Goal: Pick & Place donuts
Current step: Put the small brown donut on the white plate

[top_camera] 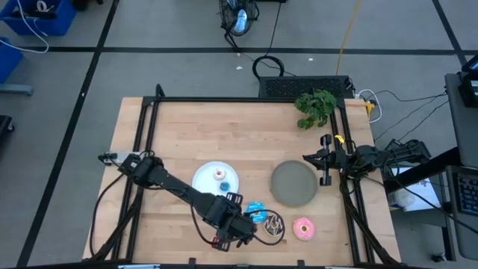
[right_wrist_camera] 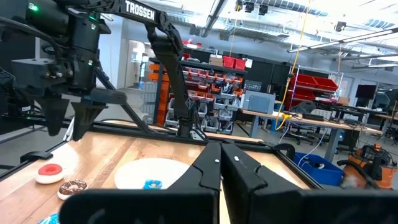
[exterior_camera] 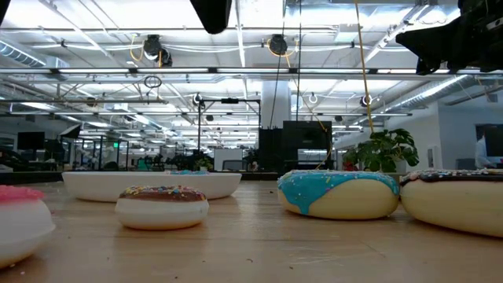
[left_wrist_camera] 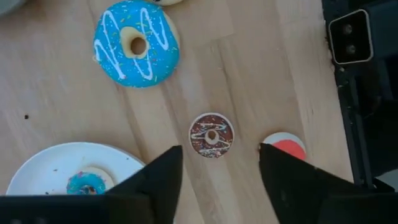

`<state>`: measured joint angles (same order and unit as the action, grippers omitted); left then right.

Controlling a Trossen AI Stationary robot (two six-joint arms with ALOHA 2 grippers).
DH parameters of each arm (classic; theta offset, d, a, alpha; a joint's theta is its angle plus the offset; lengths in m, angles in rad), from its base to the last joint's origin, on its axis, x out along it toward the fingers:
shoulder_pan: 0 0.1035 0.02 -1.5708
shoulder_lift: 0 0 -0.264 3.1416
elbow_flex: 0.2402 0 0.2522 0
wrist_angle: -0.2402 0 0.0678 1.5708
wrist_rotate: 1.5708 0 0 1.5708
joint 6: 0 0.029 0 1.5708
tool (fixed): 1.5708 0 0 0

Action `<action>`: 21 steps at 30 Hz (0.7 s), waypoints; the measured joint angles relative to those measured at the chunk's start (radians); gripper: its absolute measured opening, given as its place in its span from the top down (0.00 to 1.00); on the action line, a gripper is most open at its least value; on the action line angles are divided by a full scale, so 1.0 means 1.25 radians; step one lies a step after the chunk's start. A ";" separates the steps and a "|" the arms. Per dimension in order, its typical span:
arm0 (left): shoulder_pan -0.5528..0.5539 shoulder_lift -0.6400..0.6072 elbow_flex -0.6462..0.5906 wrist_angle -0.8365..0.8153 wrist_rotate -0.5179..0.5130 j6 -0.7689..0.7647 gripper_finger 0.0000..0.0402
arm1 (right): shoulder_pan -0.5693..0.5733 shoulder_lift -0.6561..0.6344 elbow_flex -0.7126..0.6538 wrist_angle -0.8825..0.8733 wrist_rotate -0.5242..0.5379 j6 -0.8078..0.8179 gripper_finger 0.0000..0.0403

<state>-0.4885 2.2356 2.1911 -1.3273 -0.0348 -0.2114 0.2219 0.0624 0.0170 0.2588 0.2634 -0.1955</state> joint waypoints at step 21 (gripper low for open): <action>0.001 0.005 -0.073 0.047 -0.004 0.005 0.34 | 0.000 0.000 0.000 -0.001 0.000 0.000 1.00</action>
<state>-0.4877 2.2414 2.0994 -1.2692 -0.0394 -0.2052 0.2220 0.0624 0.0166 0.2581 0.2634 -0.1955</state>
